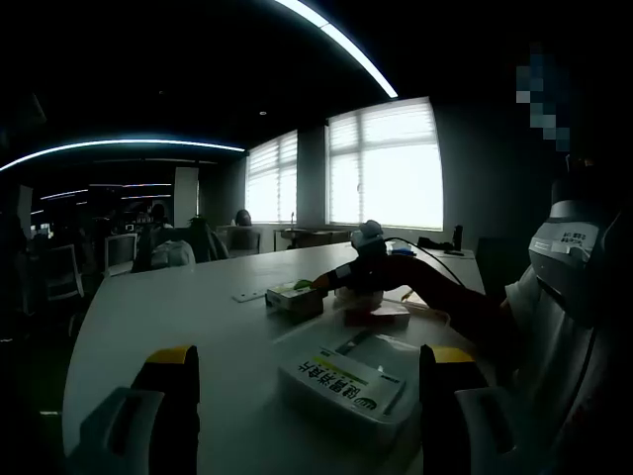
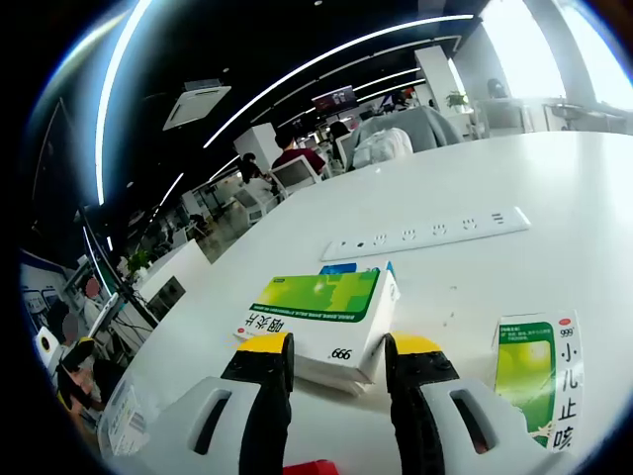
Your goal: Arrange the small medicine boxes into an aligned row inside the storage area until every box is upright, visible, and separated from the surrounding clutter.
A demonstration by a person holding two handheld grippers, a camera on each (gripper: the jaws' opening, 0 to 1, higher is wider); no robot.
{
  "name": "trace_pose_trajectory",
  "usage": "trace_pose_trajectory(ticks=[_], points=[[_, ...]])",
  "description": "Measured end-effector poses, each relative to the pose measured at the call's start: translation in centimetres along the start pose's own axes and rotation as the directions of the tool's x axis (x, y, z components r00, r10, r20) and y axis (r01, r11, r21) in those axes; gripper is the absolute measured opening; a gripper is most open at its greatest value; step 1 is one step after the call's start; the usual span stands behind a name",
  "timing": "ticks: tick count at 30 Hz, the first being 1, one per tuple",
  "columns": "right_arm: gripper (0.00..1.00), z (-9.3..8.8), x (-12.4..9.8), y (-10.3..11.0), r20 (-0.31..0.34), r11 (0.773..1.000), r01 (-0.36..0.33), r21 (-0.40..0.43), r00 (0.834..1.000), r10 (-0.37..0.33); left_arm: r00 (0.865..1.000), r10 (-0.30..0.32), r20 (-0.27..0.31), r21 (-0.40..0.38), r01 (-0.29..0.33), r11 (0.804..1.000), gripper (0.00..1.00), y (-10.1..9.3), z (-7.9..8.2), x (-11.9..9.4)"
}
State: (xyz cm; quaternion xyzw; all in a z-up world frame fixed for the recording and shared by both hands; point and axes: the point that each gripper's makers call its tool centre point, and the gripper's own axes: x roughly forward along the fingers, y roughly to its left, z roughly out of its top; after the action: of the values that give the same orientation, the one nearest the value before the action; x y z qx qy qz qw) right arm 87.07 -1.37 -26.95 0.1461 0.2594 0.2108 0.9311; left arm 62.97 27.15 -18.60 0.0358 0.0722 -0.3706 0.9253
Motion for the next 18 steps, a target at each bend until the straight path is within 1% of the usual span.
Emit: trace_pose_trajectory(ticks=[1, 2, 6, 11, 13, 18], points=[[0.21, 0.2, -0.1, -0.2, 0.007, 1.000, 0.004, 0.007, 1.000, -0.004, 1.000, 0.000, 0.000, -0.001, 0.000, 1.000, 0.92, 0.0, -0.1, 0.0], [0.20, 0.4, -0.2, -0.3, 0.015, 1.000, 0.007, 0.014, 1.000, -0.008, 1.000, -0.001, 0.000, -0.002, 0.001, 1.000, 0.92, 0.0, -0.2, 0.0], [0.20, 0.5, -0.1, -0.4, 0.019, 1.000, 0.007, 0.019, 1.000, -0.008, 1.000, 0.008, -0.010, -0.007, -0.008, 1.000, 0.92, 0.4, -0.4, -0.1], [0.29, 0.1, 0.3, -0.1, 0.003, 0.999, 0.001, 0.036, 1.000, -0.001, 1.000, 0.005, 0.007, -0.007, -0.005, 1.000, 0.92, 0.4, 0.0, -0.1], [0.31, 0.0, 0.6, 0.1, -0.001, 0.999, -0.002, 0.034, 1.000, 0.002, 1.000, 0.003, 0.003, -0.008, -0.003, 1.000, 0.92, 0.4, -0.1, 0.0], [0.43, -0.6, 1.3, 0.7, -0.009, 0.998, -0.014, 0.059, 1.000, 0.014, 1.000, 0.006, -0.017, -0.006, -0.006, 1.000, 0.91, 0.3, -0.7, 0.0]])
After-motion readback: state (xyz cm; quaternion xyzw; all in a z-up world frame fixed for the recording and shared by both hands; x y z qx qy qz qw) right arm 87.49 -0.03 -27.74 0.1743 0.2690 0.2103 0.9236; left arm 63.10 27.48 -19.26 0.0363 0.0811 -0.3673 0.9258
